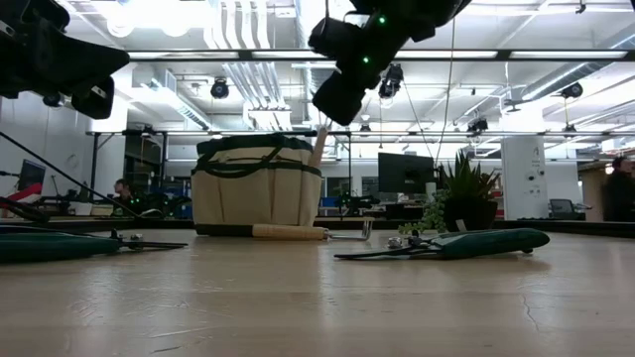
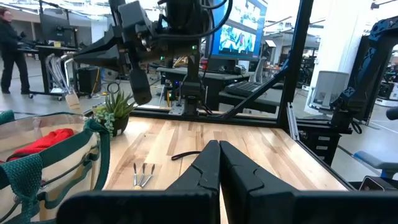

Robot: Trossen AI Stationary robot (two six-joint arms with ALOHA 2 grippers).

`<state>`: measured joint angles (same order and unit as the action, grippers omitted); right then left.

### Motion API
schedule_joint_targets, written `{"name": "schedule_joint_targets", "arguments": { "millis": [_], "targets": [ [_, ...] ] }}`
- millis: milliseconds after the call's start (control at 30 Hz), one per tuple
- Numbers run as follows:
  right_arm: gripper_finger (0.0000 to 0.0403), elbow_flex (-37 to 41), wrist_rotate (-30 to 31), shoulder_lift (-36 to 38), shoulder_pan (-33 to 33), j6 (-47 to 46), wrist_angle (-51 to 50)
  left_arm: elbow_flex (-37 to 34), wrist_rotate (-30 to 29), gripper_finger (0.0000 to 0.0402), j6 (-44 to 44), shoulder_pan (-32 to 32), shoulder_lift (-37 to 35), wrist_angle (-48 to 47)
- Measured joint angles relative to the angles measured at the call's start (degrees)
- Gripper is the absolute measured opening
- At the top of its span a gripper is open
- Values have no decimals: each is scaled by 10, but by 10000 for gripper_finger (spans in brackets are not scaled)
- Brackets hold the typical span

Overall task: Pick & Place Garden tools in Gardening bag
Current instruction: Put the bottom hand rake into the gardening bag

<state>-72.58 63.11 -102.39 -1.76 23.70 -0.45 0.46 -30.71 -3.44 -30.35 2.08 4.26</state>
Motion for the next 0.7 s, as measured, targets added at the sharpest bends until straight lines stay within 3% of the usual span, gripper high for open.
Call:
{"name": "schedule_joint_targets", "arguments": {
  "millis": [300, 700],
  "targets": [
    [8, 31, -33, 0, 6, -14, 4, 0, 0, 5, 0, 0, 0, 0],
    [8, 78, -75, 0, 35, 45, 68, 0, 0, 5, 0, 0, 0, 0]
  ]
}}
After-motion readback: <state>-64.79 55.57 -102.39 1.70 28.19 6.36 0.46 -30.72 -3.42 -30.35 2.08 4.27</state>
